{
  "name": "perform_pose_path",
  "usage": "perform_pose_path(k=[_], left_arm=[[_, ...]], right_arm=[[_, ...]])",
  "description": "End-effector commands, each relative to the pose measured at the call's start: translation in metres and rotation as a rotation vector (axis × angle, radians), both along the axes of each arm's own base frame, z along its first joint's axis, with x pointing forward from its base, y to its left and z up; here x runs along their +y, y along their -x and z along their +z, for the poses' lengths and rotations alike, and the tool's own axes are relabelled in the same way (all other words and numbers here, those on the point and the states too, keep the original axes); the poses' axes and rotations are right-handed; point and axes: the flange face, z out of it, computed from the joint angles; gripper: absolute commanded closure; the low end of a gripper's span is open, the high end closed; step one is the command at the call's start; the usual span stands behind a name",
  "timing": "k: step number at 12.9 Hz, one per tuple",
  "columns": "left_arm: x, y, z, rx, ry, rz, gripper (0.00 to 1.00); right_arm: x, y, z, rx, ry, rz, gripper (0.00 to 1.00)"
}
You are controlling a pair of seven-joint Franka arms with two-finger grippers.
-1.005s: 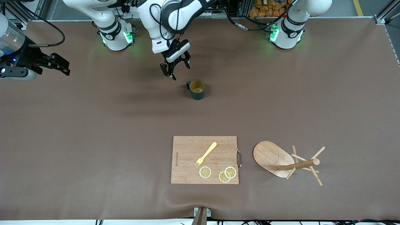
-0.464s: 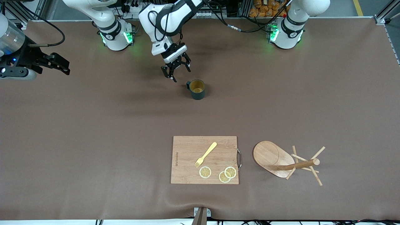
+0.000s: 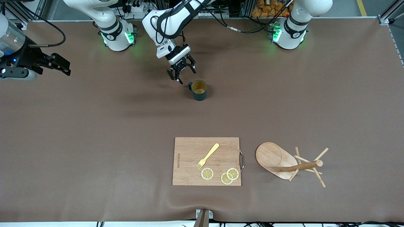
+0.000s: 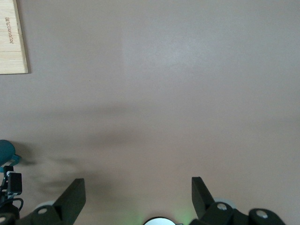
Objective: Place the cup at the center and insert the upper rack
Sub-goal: 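Close the left gripper on the teal mug handle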
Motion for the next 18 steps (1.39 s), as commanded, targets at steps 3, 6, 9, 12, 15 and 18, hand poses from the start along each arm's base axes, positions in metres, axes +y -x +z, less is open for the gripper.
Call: perform_pose_path(k=[3,6,9,12,15,18], left_arm=[[-0.003,0.003,-0.019,-0.080,-0.004,0.041,0.00],[-0.009,-0.004,-0.028,-0.125,0.023,0.065,0.00],[-0.010,-0.006,-0.031,-0.133,0.026,0.063,0.02],[-0.010,-0.006,-0.037,-0.149,0.040,0.088,0.10],[-0.015,-0.009,-0.035,-0.169,0.098,0.089,0.13],[-0.014,-0.008,-0.046,-0.197,0.142,0.148,0.13]], right_arm=[[0.002,0.007,0.005,-0.006,-0.015,-0.016,0.00],[0.003,0.008,0.004,-0.002,-0.015,-0.014,0.00],[0.002,0.007,0.004,-0.005,-0.015,-0.016,0.00],[0.003,0.008,0.004,-0.003,-0.015,-0.014,0.00],[0.003,0.007,0.005,-0.006,-0.015,-0.014,0.00],[0.003,0.006,0.003,-0.005,-0.015,-0.013,0.00]])
